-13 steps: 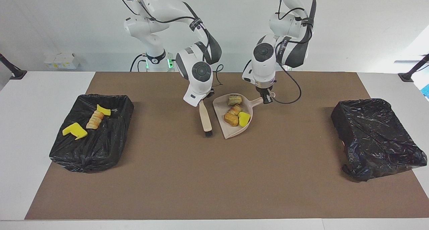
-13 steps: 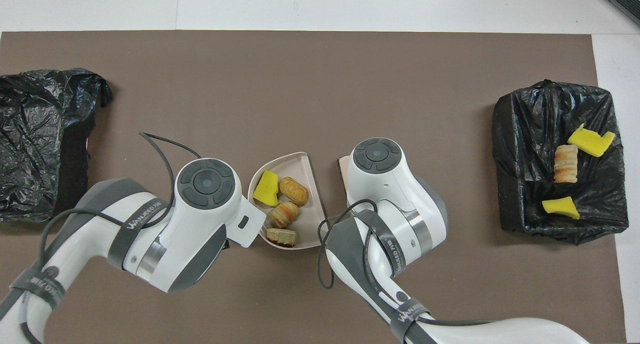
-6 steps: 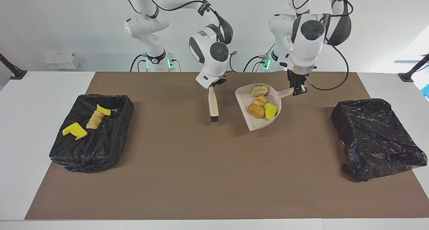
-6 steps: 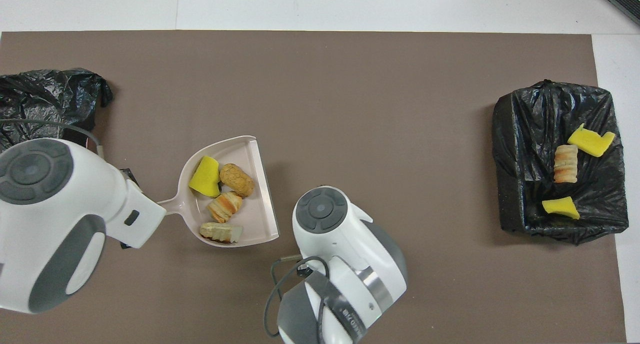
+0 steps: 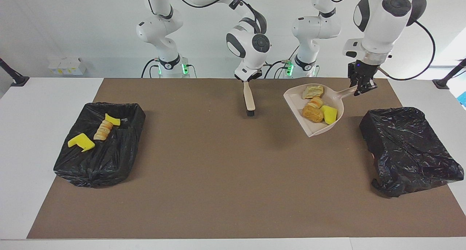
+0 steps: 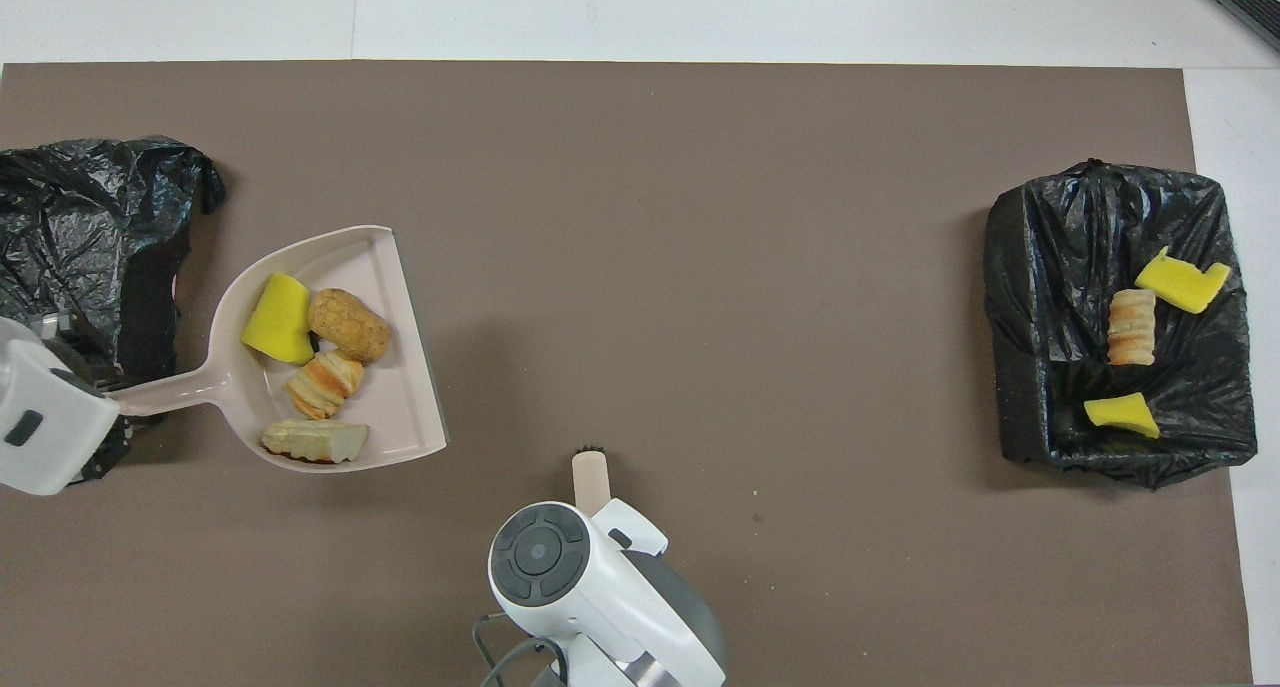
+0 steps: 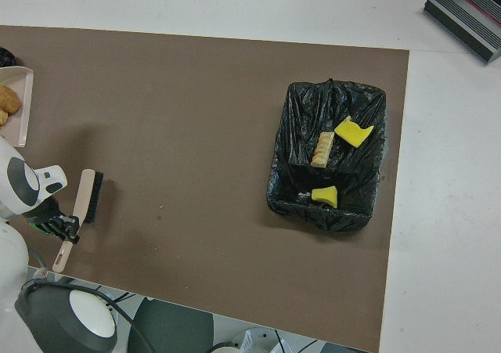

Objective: Sweep and dump trash in bin
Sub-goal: 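Carry the filled dustpan to the black bin with the left gripper, then tip the dustpan into the black bin with the left gripper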

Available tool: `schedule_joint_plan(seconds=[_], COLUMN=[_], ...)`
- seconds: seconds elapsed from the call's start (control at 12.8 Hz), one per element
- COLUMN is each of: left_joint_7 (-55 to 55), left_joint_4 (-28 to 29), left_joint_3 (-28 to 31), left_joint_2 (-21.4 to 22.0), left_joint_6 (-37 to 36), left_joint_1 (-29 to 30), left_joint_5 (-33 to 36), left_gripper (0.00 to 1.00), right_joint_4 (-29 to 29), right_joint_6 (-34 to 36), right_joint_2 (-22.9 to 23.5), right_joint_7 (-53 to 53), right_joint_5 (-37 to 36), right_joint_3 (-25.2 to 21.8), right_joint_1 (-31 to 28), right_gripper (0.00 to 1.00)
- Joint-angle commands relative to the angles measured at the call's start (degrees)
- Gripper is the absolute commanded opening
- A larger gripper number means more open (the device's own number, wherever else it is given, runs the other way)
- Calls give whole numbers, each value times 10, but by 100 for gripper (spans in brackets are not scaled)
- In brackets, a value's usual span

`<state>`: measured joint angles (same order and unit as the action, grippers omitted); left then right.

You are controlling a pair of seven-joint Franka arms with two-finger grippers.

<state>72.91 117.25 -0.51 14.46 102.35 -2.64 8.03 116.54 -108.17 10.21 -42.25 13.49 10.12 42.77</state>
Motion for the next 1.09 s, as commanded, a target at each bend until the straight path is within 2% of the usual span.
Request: schedule_joint_plan(seconds=[0.0, 0.16, 0.23, 0.31, 0.39, 0.62, 0.7, 0.86, 1.01], left_joint_7=[15, 16, 21, 37, 63, 121, 133, 171, 233], left_joint_4=[-16, -19, -19, -19, -26, -76, -80, -101, -159], left_joint_3=[-5, -5, -5, -5, -5, -5, -5, -5, -5], left_joint_2=[-6, -8, -13, -15, -28, -90, -102, -137, -181], left_joint_6=[2, 30, 48, 60, 71, 88, 108, 144, 150], left_joint_1=[49, 90, 108, 125, 141, 199, 214, 248, 284], left_joint_5=[6, 7, 7, 7, 7, 8, 12, 57, 71], left_gripper=[0, 0, 0, 0, 0, 0, 0, 0, 0], right_joint_4=[32, 38, 34, 28, 12, -47, -57, -95, -164], right_joint_6=[-38, -49, -46, -40, -35, 13, 16, 51, 128], right_joint_2=[-11, -8, -6, -2, 2, 13, 11, 7, 6], right_joint_7=[-1, -5, -7, -12, -11, 1, 28, 99, 207], right_joint_5=[25, 29, 35, 33, 31, 19, -7, -34, -57], right_joint_3=[-2, -2, -2, -3, -5, -7, -6, -9, -7], right_joint_1=[5, 9, 5, 2, 0, -42, -70, -126, -204], right_gripper=[0, 0, 6, 63, 100, 100, 100, 100, 100])
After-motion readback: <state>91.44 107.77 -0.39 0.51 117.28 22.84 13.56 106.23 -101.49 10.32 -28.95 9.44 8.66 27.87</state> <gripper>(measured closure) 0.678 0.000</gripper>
